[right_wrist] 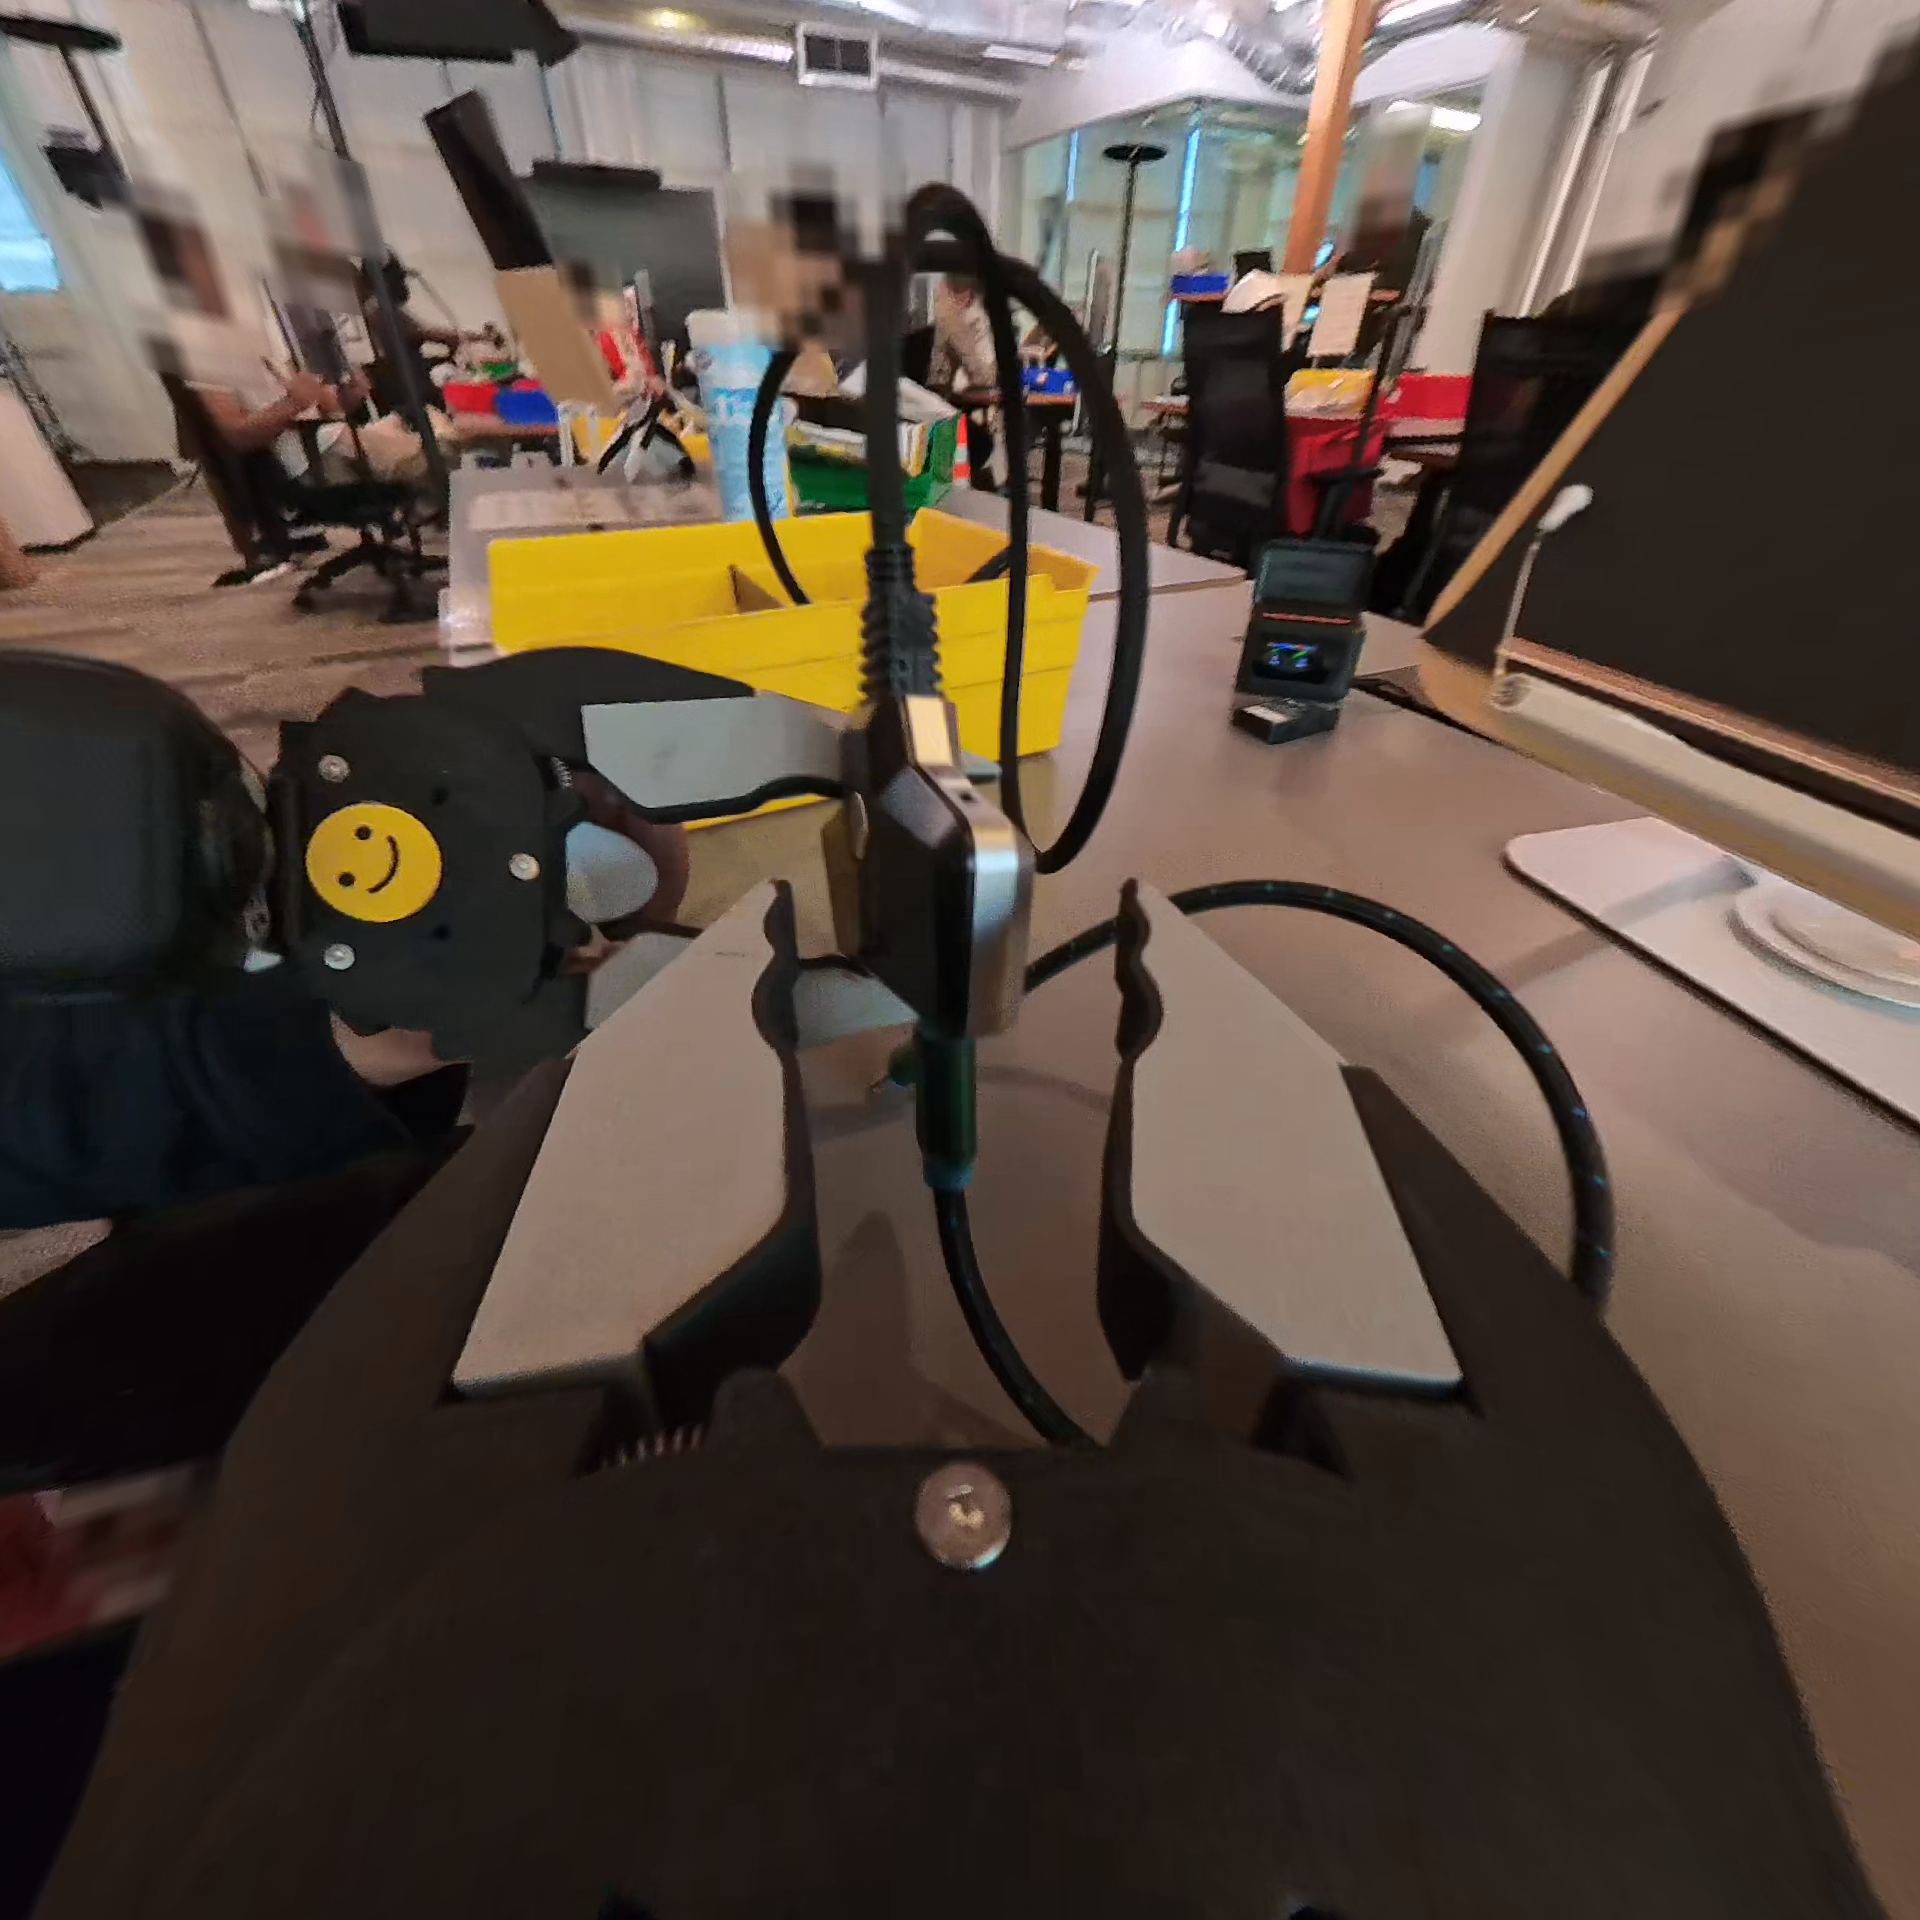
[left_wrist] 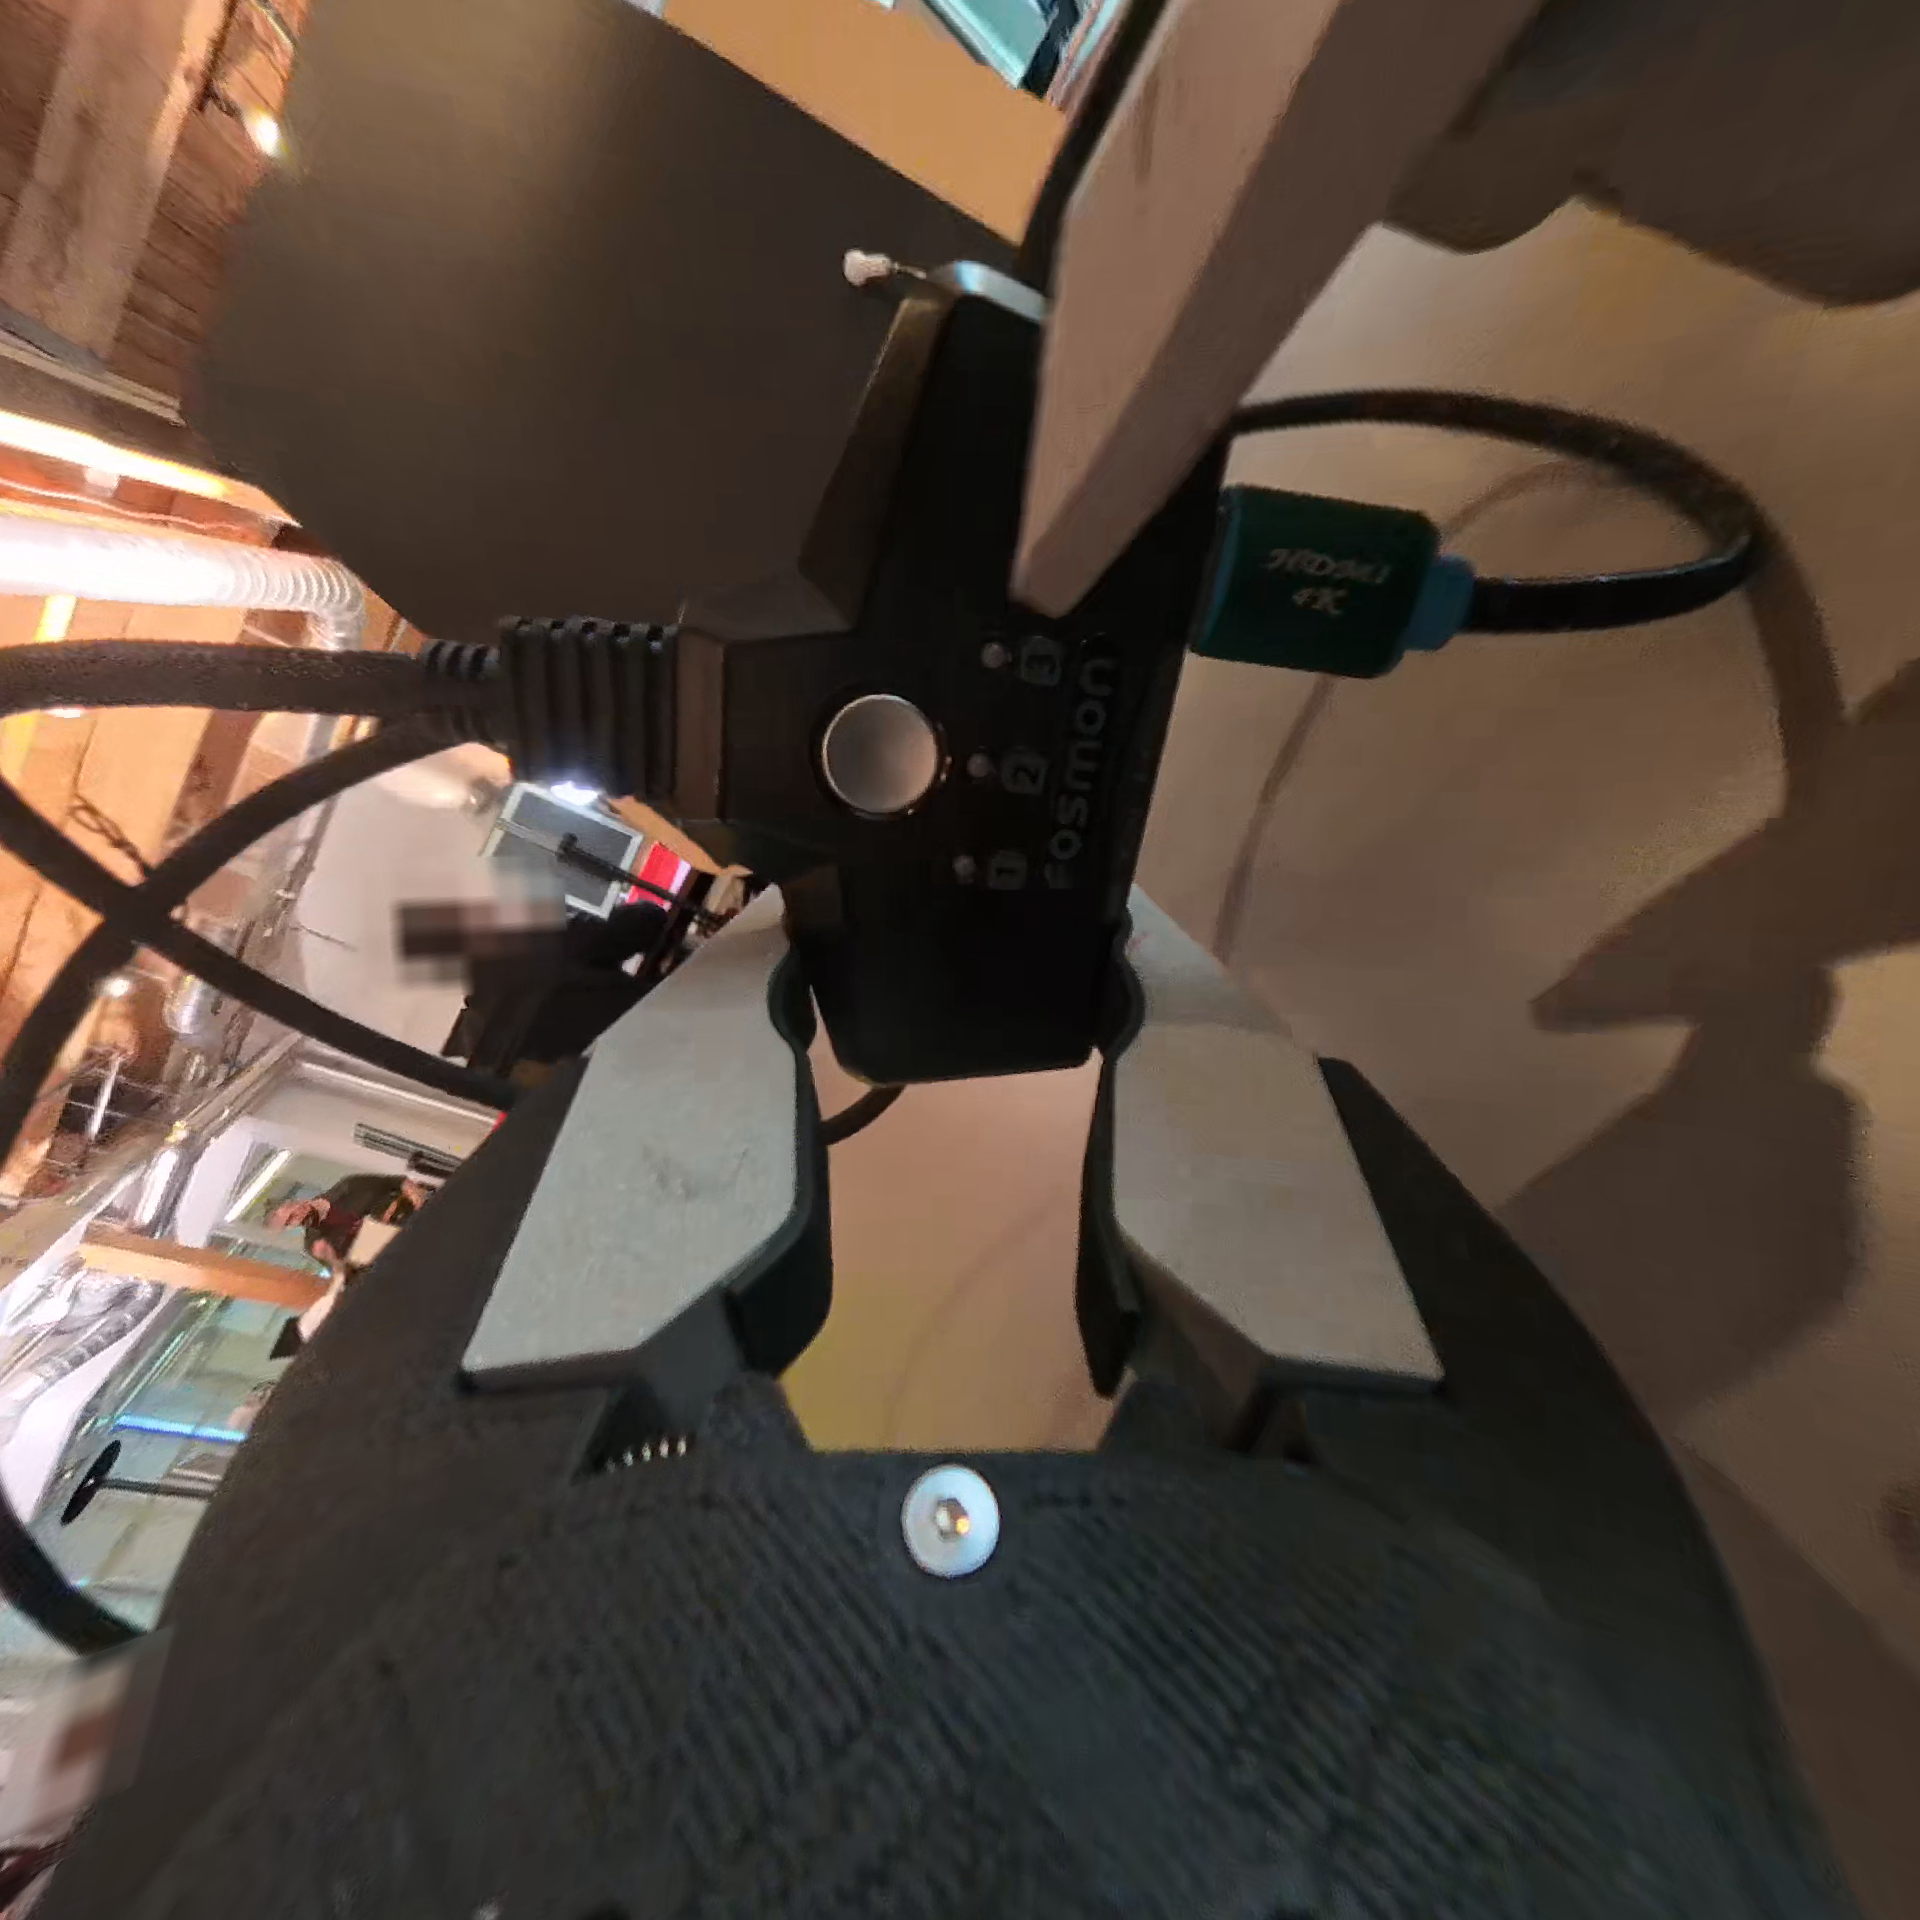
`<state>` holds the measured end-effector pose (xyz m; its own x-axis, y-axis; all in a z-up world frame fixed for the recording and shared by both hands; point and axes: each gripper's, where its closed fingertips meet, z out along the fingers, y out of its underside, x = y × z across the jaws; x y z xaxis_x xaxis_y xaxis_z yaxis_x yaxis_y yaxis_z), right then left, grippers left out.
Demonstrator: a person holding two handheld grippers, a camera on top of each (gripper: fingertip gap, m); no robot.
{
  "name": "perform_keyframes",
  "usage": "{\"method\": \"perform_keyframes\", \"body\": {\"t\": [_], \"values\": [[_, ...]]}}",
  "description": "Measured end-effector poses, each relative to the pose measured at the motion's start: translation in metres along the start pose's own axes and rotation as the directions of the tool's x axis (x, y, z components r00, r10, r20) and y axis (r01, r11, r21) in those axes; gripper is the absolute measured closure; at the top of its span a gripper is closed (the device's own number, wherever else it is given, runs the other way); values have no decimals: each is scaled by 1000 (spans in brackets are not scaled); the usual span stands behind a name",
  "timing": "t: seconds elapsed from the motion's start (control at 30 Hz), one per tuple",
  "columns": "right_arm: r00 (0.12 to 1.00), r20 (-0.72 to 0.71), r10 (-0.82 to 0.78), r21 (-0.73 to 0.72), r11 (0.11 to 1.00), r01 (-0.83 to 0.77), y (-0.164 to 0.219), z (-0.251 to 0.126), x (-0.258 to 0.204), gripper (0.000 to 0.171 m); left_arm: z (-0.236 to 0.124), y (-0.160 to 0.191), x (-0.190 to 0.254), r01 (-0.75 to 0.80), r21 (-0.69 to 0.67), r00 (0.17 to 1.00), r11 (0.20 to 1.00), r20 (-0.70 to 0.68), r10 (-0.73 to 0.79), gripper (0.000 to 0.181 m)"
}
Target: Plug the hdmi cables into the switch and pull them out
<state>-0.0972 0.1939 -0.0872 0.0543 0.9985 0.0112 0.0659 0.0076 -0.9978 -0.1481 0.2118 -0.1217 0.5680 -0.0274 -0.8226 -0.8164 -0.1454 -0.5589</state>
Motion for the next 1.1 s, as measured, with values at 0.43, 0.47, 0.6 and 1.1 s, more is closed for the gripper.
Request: {"method": "perform_keyframes", "body": {"t": [0.43,0.47,0.6,1.1], "values": [[997,14,-72,-150,986,73,9,40,-11,145,2,13,10,20,-53,997,998,-67,-24,129],[997,19,-79,-156,984,81,10,40,-12,146,2,14,11,27,-56,997,998,-76,-31,129],[994,49,-98,-168,980,105,11,38,-18,150,3,13,16,42,-51,993,998,-108,-47,129],[995,86,53,-240,970,-31,17,36,-15,151,3,12,25,102,-51,977,993,-184,-110,130]]}}
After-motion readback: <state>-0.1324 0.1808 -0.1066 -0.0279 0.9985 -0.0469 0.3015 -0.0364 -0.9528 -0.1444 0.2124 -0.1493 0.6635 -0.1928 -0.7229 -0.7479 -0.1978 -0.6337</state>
